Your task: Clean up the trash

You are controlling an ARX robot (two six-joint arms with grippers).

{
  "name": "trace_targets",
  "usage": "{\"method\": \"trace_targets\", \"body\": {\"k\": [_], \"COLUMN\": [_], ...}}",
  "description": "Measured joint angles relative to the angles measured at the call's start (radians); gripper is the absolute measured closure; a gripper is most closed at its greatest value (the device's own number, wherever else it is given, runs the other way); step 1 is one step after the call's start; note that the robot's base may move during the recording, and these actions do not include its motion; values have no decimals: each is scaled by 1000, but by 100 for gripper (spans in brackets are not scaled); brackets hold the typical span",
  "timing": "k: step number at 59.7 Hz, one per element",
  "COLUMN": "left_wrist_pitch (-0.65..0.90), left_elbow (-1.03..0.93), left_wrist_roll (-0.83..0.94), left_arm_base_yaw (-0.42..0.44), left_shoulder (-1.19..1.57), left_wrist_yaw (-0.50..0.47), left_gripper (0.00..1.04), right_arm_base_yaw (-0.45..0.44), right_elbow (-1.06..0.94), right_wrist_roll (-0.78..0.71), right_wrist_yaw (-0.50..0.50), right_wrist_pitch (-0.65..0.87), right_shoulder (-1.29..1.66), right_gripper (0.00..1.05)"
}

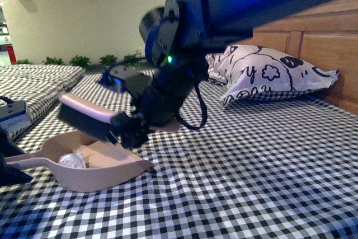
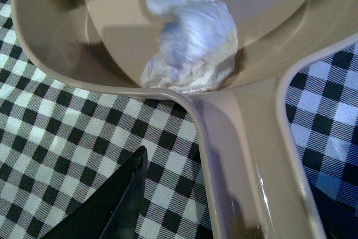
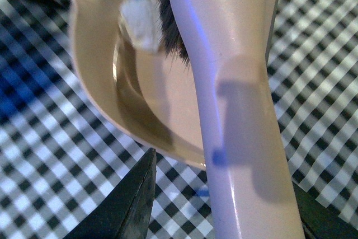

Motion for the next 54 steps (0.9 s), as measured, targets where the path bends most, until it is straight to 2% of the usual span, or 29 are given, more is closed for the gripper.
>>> {"method": "trace_targets", "body": {"k": [5,10,20,21,24,30,39,44,49,54], "left_wrist_pitch": [0,0,0,0,0,0,0,206,513,726], "left_elbow": [0,0,0,0,0,0,0,-87,-196,-263], "left_wrist_roll": [0,1,1,1,1,2,1,-83,-272,-454], "left_arm_base_yaw": [0,0,0,0,0,0,0,0,-4,-10], "left_shoulder": [0,0,0,0,0,0,0,-23,-43,-66], "left_wrist_yaw": [0,0,0,0,0,-1,0,43,32,2], "left_gripper": [44,44,44,44,44,44,44,44,44,44], "right_arm_base_yaw": [-10,-43,-164,-195,-256,-335,-452,-497,-540,-566], "right_elbow": [-23,-31,-67,-86,-138,-222,-377,-462,-558,-643], "right_wrist_roll": [5,5,24,29,36,46,77,80,87,100], "right_wrist_yaw": [11,74,294,344,411,440,415,397,372,349], "right_wrist_pitch": [41,88,218,245,309,395,493,544,588,620], "right_shoulder": [-64,-100,-102,-102,-104,-131,-258,-358,-474,-567], "right_gripper": [57,57,57,57,57,57,57,57,57,57]}}
